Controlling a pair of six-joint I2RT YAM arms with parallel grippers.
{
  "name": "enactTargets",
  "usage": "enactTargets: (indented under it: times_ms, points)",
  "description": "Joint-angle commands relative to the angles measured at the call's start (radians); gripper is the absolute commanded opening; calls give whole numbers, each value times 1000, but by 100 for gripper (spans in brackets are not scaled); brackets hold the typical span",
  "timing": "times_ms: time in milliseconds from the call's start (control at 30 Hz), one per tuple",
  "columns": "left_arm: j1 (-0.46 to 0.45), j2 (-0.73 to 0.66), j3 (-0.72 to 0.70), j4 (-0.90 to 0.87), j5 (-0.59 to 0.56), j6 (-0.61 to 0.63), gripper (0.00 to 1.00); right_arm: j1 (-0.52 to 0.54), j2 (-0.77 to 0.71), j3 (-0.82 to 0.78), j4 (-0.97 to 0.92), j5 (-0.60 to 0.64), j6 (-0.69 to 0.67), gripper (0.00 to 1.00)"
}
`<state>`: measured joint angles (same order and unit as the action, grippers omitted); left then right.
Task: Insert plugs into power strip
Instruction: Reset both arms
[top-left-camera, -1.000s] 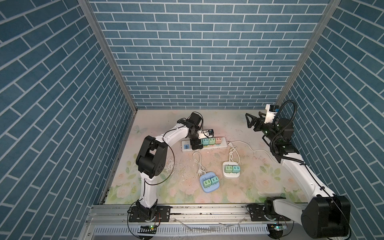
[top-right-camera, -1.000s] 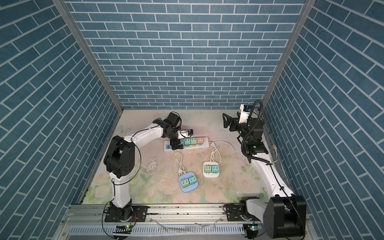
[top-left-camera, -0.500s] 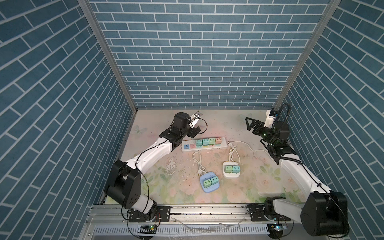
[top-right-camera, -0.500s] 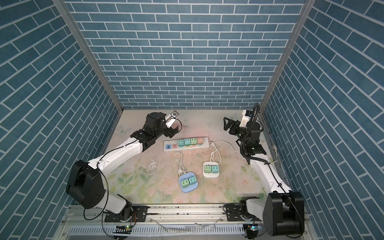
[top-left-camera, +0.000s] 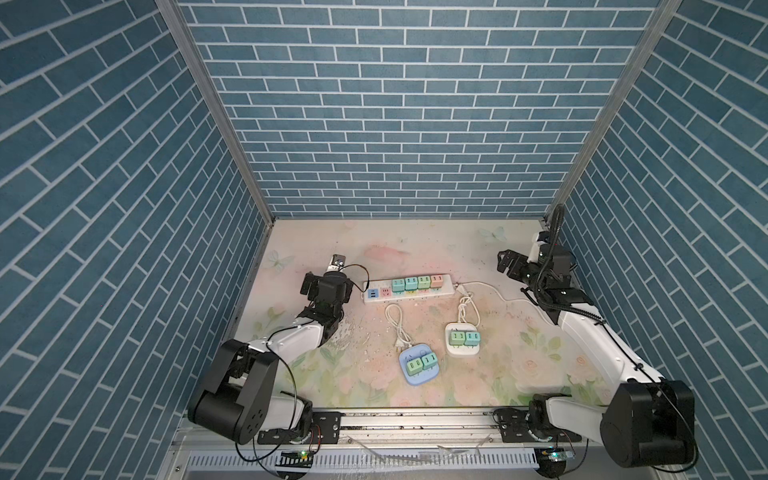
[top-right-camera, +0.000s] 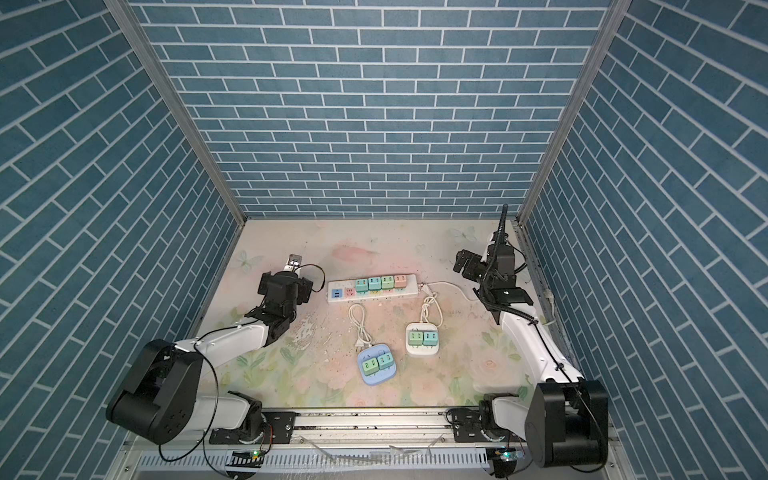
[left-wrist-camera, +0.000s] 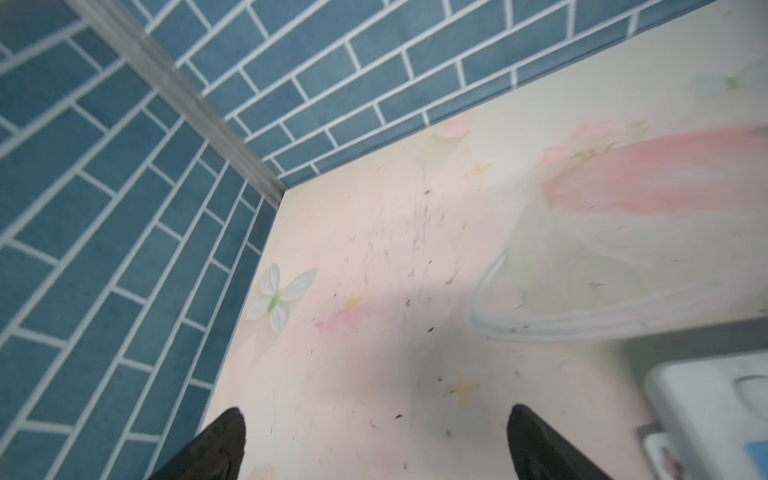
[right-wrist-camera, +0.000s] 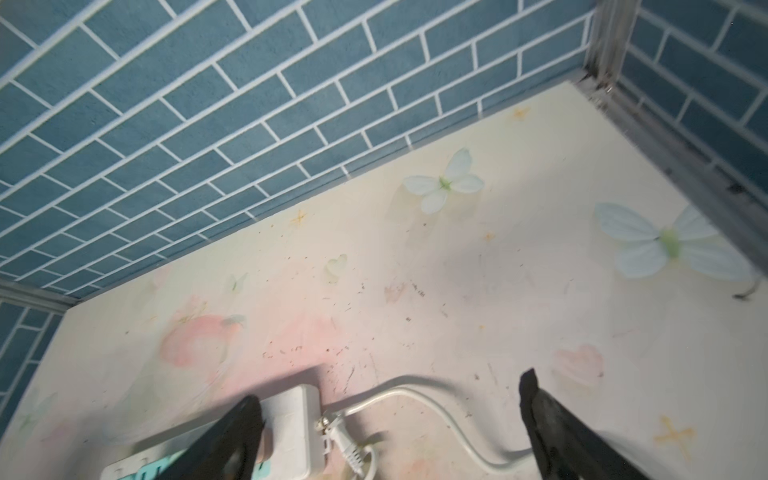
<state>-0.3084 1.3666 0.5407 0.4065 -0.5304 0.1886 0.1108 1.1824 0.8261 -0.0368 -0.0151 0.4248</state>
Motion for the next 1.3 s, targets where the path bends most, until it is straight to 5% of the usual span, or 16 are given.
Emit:
enactTargets:
  times_ms: [0,200,367,533,733,967,1067,1267]
  points:
    - [49,9,-50,159,69,14,100,-3,-30,-87,8,157,-165,99]
    - [83,62,-119,324,139,21,100,-2,-5,-313,221,328,-301,98]
    - [181,106,-243,592,259,-76,100,-3,93,-444,577,362,-334,98]
    - [194,125,-192,510,310,-75,100,0,178,-399,625,352,-394,95]
    - [258,165,-155,465,441,-109,100,-3,323,-487,1028,397,-456,98]
    - [264,162,-150,450,455,-113,100,-56,302,-490,977,276,-410,98]
    - [265,162,-150,451,457,-113,100,-91,376,-521,1108,123,-433,92]
    - [268,162,-149,451,459,-116,99,-83,372,-510,1078,197,-416,99]
